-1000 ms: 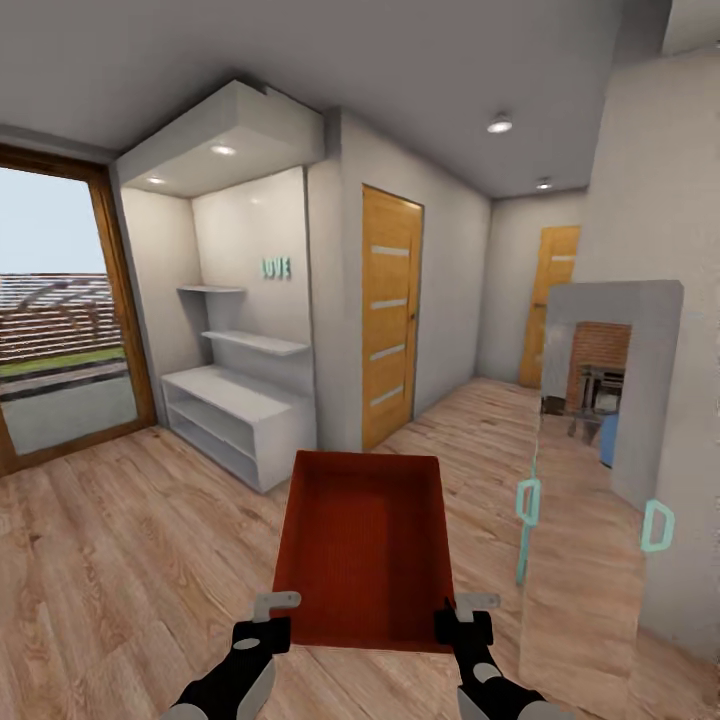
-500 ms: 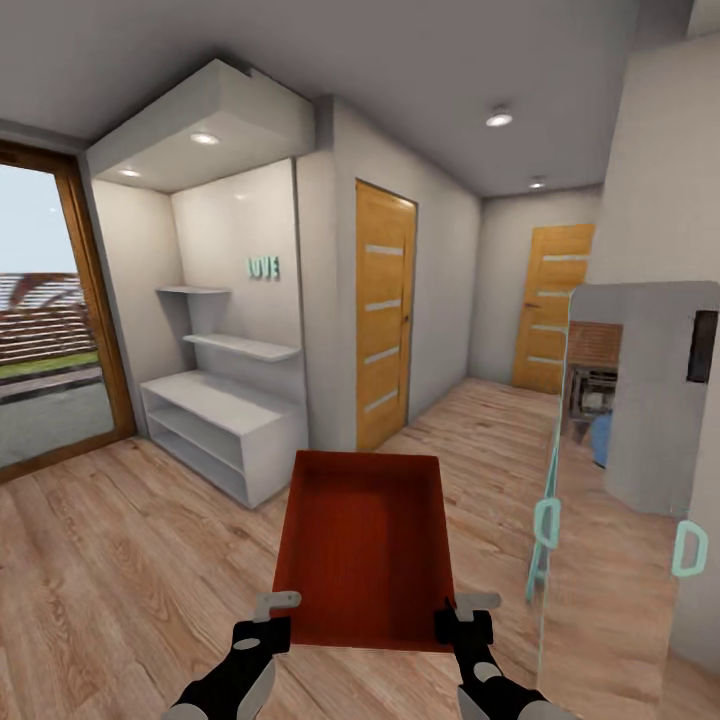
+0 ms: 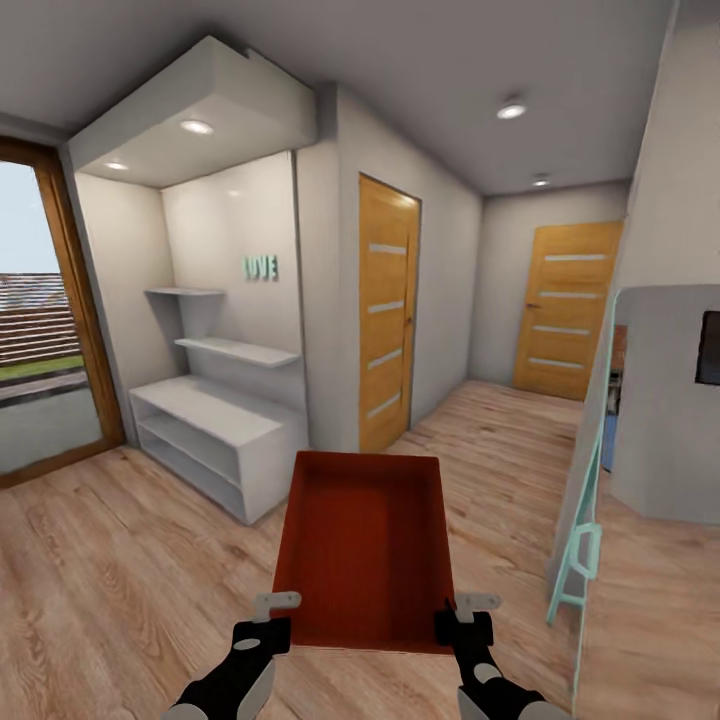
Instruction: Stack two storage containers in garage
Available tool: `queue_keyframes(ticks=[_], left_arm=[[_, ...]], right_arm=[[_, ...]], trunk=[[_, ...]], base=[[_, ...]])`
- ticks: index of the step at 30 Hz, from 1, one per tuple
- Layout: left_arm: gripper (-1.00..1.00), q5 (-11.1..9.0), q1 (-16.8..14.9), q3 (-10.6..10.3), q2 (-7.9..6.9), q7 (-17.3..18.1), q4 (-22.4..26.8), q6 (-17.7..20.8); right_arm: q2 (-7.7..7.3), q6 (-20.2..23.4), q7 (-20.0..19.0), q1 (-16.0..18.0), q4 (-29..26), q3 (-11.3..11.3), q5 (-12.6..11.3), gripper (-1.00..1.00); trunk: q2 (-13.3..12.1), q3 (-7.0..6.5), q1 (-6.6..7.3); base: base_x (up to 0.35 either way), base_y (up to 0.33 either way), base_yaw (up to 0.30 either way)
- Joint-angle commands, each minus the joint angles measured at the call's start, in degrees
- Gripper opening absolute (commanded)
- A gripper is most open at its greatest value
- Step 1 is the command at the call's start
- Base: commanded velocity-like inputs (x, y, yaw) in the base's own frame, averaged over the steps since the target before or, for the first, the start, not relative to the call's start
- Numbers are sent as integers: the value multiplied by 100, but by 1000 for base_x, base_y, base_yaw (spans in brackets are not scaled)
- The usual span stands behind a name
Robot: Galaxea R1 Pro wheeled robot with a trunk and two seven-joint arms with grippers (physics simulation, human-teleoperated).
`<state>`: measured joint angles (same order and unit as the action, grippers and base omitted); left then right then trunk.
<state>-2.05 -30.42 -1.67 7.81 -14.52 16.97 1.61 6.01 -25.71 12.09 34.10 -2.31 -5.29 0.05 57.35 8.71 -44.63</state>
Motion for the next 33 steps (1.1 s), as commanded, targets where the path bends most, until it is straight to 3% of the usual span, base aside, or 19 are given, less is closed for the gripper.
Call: queue_keyframes(ticks=[1, 33], left_arm=[[-100, -147, 1, -88, 2, -24, -17, 20], [-100, -147, 1, -88, 2, -24, -10, 15]], right_arm=[[3, -13, 37, 9, -279, -42, 37, -100], [-2, -13, 39, 9, -279, -42, 30, -100]], trunk=[[5, 9, -4], [5, 9, -4]], base=[[315, 187, -204], [315, 187, -239]])
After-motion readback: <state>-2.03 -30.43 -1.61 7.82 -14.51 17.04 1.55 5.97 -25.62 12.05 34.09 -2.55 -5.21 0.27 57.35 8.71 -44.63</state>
